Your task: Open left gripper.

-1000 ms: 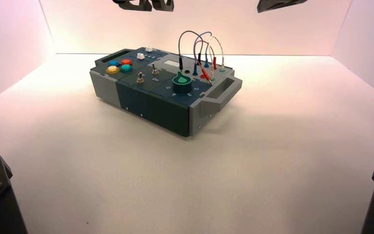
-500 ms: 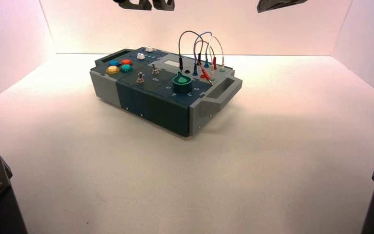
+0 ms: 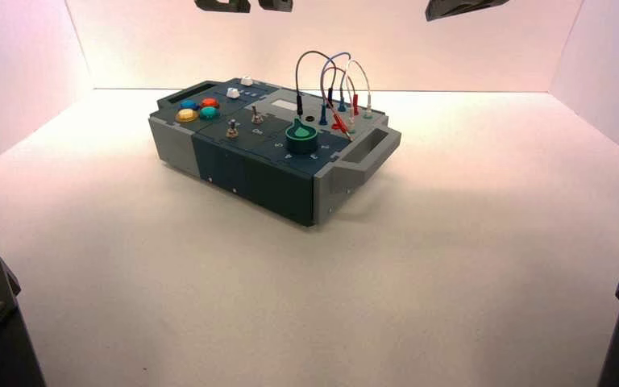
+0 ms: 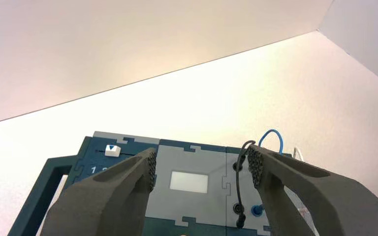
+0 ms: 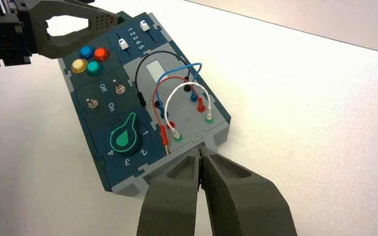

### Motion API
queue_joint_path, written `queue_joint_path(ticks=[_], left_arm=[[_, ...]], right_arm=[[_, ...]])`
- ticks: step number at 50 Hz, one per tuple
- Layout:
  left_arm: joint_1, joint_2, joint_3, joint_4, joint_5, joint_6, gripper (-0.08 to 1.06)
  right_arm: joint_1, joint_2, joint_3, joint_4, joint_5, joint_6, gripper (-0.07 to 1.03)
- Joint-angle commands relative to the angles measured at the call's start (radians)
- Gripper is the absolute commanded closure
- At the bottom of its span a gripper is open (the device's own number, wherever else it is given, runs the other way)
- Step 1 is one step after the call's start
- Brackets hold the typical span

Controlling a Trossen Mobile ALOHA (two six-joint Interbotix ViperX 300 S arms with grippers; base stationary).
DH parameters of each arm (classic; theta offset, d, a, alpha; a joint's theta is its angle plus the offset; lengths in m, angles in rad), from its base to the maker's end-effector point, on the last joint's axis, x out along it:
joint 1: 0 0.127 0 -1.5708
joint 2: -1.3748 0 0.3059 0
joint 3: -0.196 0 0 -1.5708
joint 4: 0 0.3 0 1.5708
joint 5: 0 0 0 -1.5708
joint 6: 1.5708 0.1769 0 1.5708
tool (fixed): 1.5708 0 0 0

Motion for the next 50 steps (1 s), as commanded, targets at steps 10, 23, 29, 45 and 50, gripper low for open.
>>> queue_joint_path(ticks=[10, 23, 29, 45, 50], left_arm=[[0.003, -0.009, -0.028, -0.002, -0.005, -0.002, 0.00], [0.003, -0.011, -0.029, -0.002, -0.006, -0.002, 0.00], [0.003, -0.012, -0.031, -0.002, -0.011, -0.002, 0.00], [0.003, -0.015, -0.032, 0.000, -0.046, 0.002, 0.00], [0.003, -0.015, -0.032, -0.002, -0.044, -0.002, 0.00]], right_arm=[[-0.003, -0.005, -0.025, 0.000, -0.011, 0.000, 0.99], [-0.002, -0.005, -0.025, 0.000, -0.011, 0.000, 0.99], [-0.003, -0.006, -0.025, 0.000, -0.009, 0.000, 0.99], [-0.003, -0.015, -0.023, 0.000, 0.015, 0.000, 0.99], [-0.002, -0.018, -0.023, 0.000, 0.015, 0.000, 0.99]])
